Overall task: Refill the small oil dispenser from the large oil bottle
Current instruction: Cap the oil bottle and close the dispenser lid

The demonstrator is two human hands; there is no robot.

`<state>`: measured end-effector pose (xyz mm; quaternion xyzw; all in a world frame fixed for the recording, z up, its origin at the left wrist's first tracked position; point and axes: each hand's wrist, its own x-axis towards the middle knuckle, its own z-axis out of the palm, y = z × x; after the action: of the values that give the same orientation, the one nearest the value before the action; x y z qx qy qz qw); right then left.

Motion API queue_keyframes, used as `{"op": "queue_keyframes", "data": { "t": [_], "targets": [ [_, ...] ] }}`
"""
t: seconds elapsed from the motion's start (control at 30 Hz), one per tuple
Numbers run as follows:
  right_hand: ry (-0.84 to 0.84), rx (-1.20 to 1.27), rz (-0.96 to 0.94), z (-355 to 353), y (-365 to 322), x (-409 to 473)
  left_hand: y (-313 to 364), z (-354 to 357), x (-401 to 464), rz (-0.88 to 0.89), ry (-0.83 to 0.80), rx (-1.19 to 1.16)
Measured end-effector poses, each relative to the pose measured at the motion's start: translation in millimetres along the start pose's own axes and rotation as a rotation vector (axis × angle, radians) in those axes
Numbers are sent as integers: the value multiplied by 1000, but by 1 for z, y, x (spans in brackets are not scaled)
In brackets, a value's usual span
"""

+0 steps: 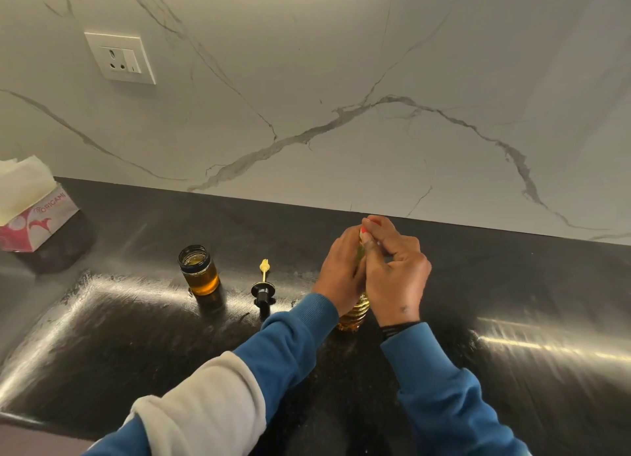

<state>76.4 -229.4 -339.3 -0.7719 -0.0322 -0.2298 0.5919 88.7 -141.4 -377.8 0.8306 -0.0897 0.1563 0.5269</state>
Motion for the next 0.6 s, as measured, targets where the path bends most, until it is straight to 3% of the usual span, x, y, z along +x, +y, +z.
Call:
{"op": "queue_keyframes", "data": {
  "t": [0.07, 0.23, 0.3, 0.5, 0.6],
  "targets": [
    [-12, -18, -7, 2, -1, 0, 0, -2, 0, -18, 3, -9],
    [-351, 181, 80, -20, -8, 28, 5, -10, 0, 6, -38, -48],
    [-392, 181, 81, -25, -8, 32, 3, -9, 1, 20, -40, -34],
    [-146, 52, 27, -4, -8, 8, 1, -5, -1, -12, 0, -8],
    [-100, 34, -8, -1, -13, 4, 5, -7, -1, -33, -10, 15]
  ]
}}
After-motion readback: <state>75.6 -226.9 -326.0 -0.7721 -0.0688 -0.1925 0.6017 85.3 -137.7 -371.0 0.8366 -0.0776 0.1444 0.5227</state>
